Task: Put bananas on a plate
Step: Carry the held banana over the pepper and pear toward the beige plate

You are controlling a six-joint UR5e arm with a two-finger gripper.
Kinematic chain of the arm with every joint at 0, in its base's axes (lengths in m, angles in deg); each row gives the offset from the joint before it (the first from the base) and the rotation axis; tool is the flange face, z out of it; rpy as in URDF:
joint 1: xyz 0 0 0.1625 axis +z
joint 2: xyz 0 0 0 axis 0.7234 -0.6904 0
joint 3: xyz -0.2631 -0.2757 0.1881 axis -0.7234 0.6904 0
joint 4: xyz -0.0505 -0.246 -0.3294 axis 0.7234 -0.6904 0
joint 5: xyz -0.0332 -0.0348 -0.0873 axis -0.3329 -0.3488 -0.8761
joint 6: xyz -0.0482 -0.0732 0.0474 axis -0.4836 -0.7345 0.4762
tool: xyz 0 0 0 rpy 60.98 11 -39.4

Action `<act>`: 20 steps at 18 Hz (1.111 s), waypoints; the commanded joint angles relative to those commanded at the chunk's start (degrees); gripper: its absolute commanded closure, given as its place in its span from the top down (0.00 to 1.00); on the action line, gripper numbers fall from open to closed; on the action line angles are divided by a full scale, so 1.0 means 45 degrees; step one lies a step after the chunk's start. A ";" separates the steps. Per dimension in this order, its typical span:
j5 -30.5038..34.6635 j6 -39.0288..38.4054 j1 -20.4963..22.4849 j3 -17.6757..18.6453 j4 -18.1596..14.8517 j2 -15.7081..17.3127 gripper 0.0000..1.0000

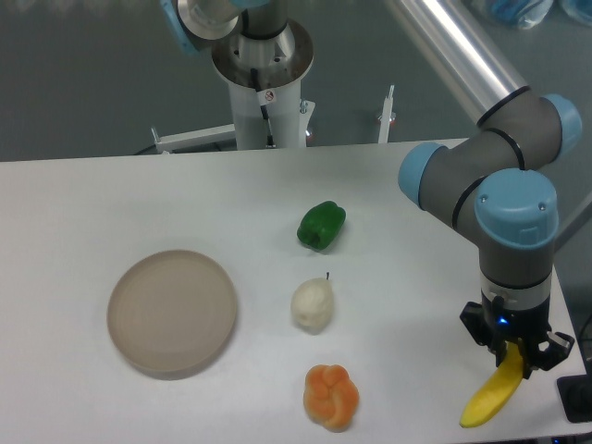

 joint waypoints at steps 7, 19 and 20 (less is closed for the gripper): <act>-0.0468 -0.2066 -0.0605 0.1602 -0.2264 0.1738 0.11; -0.1349 -0.9465 -0.4215 0.4432 -0.2427 0.2776 0.10; -0.1368 -0.9782 -0.4393 0.4687 -0.1941 0.2795 0.10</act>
